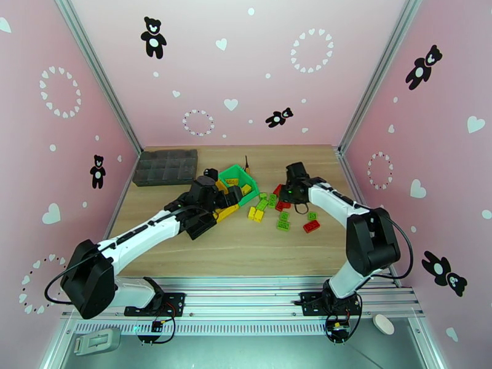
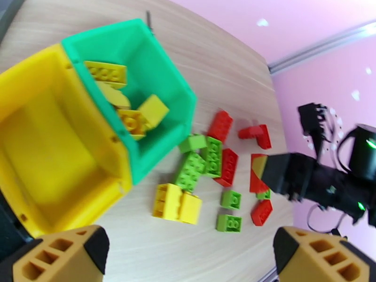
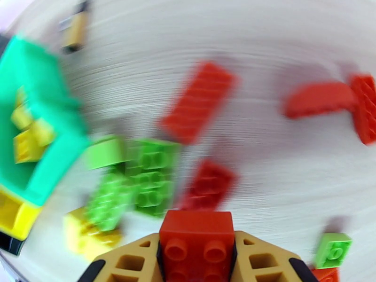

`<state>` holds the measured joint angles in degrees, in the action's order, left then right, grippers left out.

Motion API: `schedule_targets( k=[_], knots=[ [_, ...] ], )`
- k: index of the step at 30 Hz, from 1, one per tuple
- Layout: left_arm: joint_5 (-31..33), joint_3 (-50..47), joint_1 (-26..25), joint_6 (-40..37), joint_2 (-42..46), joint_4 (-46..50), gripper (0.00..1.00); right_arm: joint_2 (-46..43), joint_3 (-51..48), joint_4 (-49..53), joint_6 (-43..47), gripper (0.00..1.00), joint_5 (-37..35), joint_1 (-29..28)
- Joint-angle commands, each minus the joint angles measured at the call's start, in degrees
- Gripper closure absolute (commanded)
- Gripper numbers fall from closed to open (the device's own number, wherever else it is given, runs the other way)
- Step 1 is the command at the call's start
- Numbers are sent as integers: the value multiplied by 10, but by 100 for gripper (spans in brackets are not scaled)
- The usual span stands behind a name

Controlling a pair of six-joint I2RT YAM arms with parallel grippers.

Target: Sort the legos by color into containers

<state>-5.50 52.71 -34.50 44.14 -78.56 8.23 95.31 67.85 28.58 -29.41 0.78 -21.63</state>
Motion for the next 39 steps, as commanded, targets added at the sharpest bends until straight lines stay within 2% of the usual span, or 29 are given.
schedule_targets(
  k=[1, 9, 19, 25, 32, 39],
  knots=[
    [-37, -24, 32, 6, 29, 1, 2, 5, 45, 20, -1, 77, 26, -49],
    [-47, -70, 110, 16, 103, 29, 2, 96, 176, 33, -8, 78, 45, -170],
    [-60, -144, 198, 28, 206, 67, 2, 249, 373, 64, -10, 78, 59, -225],
    [-61, -156, 206, 20, 229, 86, 2, 313, 462, 91, -10, 62, 63, -231],
    [-74, -140, 206, 10, 221, 87, 2, 300, 477, 111, 3, 44, 36, -230],
    [-68, -127, 180, 9, 198, 73, 2, 243, 434, 117, 15, 40, 1, -223]
  ],
)
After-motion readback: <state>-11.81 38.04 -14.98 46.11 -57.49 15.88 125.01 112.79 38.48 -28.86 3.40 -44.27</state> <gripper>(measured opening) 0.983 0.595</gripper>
